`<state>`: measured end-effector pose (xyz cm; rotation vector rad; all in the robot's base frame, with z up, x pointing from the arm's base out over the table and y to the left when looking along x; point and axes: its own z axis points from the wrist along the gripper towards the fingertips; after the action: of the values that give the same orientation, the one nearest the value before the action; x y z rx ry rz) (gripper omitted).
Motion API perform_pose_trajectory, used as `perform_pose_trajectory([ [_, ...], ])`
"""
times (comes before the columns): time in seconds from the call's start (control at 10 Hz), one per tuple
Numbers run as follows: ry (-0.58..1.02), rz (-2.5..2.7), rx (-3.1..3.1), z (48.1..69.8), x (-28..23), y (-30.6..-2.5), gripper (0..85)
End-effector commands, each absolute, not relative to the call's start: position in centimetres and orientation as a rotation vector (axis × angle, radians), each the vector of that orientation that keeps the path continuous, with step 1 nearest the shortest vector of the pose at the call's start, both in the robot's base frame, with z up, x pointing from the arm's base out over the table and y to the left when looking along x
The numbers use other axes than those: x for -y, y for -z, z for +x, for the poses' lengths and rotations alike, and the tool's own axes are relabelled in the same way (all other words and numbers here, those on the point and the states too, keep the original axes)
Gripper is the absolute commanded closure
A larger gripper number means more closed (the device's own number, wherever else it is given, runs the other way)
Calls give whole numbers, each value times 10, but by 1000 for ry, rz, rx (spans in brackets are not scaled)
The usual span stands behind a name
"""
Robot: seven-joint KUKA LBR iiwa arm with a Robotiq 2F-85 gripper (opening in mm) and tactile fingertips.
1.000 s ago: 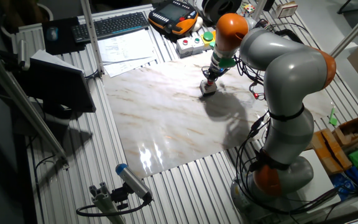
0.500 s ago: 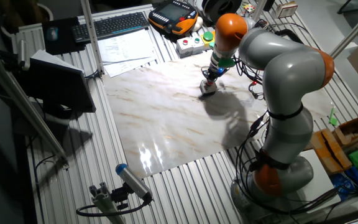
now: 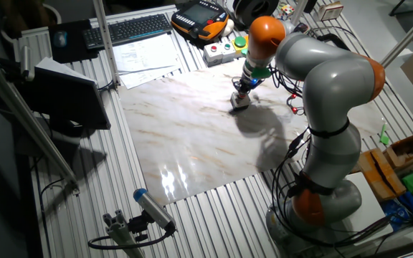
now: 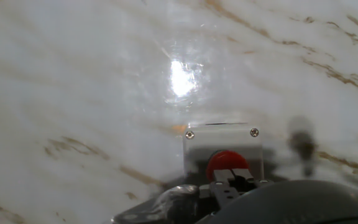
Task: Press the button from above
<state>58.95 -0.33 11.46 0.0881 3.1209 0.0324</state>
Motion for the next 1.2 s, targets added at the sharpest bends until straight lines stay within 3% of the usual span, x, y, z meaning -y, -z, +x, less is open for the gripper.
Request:
perform_pose_trajectory([
  [0.0,-35,88,-3120,589,3,-113,843],
  [0.5,-37,88,-3117,589,3,-111,843],
  [1.1,-8,102,-3132,583,2,-141,843],
])
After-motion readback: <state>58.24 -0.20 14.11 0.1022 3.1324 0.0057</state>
